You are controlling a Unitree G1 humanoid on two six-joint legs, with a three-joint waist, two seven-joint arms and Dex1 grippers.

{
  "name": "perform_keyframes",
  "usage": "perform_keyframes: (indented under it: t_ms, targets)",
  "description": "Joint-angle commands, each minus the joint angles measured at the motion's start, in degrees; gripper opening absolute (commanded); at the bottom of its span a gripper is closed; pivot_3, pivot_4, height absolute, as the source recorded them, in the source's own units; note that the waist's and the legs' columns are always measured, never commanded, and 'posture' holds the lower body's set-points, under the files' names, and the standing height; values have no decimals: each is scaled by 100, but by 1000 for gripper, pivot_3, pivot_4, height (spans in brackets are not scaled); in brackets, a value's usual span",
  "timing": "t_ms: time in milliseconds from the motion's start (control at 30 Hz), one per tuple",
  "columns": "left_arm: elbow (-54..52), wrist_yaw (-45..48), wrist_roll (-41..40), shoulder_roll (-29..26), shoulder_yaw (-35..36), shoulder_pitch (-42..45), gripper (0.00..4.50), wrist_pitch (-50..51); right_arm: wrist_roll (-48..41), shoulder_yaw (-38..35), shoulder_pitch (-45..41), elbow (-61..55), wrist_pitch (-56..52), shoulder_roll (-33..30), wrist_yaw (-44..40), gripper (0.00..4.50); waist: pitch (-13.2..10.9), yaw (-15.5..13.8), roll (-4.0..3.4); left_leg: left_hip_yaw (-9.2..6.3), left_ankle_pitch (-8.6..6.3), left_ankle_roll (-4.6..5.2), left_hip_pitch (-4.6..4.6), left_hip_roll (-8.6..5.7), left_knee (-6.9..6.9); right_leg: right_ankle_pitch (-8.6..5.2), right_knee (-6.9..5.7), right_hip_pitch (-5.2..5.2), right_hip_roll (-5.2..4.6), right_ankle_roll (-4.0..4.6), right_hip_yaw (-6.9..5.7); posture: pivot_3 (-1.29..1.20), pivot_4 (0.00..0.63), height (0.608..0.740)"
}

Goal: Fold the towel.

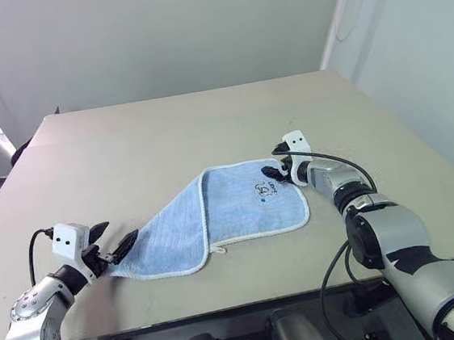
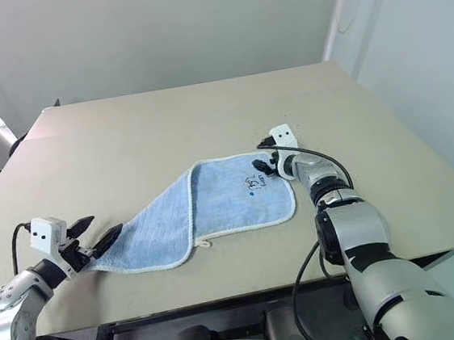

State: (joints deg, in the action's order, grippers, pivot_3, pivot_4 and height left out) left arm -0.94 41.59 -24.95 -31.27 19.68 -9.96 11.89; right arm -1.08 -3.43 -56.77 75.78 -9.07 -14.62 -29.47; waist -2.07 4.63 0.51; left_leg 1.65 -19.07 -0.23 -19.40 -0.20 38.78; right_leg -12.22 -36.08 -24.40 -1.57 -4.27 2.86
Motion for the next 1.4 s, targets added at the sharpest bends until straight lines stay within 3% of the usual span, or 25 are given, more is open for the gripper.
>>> perform_keyframes:
  t_ms: [33,233,300,433,533,633,733,933,1167,1267,1400]
  targets:
    - [-358,-57,-93,-29,216,-50,4500,-87,200,63,-196,23,152,93,203,2865,0,21,0,0,0,0,0,0,0,0,0,0,0,0,0,0,0,740]
    - [-529,-100,-127,-124,325,-31,4500,-62,335,15,-261,34,341,195,383,606,0,98,0,-2,0,0,-2,0,1,0,1,0,-1,-1,-1,0,0,740]
    - [-679,-47,-161,-174,304,-59,4500,9,350,-2,-282,36,362,198,391,43,0,100,0,-2,0,0,-3,-1,1,0,2,1,-1,-2,-1,0,0,740]
    - [-1493,217,-561,-378,216,-362,4500,593,259,-131,-344,29,281,195,289,43,-2,117,-2,-2,0,0,-6,-1,0,-1,7,1,-1,-3,-1,0,0,740]
    - [-2501,474,-809,-580,-193,-836,4500,1075,202,-212,-339,18,191,199,252,43,-6,128,-6,-3,-1,1,-7,0,-2,-1,9,0,-1,-3,-1,0,0,740]
    - [-2866,418,-763,-567,-555,-892,4500,1230,196,-260,-304,10,129,215,264,43,-8,124,-9,-2,-1,1,-5,-2,-2,-5,11,1,0,1,1,0,0,740]
    - [-2873,336,-510,-508,-1078,-768,4500,1289,164,-316,-254,-8,120,230,319,43,-10,121,-13,-4,0,2,3,-3,0,-12,7,9,11,13,1,0,0,740]
    - [-2032,149,844,-497,-2362,-220,4500,877,222,-268,-168,-66,132,277,273,43,-13,136,-17,-3,0,2,2,-4,1,-12,8,10,24,12,3,0,0,740]
    - [-1589,196,1458,-420,-2940,18,4500,433,178,-296,-49,-115,141,211,200,43,-12,125,-19,-2,0,2,3,-5,1,-13,10,12,16,9,3,0,0,740]
    - [-1529,277,1375,-366,-2924,15,3863,377,182,-286,-19,-119,154,224,239,0,-12,117,-20,-2,0,2,6,-7,3,-14,10,19,12,10,4,0,0,740]
    - [-1509,510,1205,-426,-2812,11,2460,396,127,-322,-19,-127,165,272,167,0,-12,119,-19,-2,0,3,6,-7,9,-14,10,21,12,9,4,0,0,740]
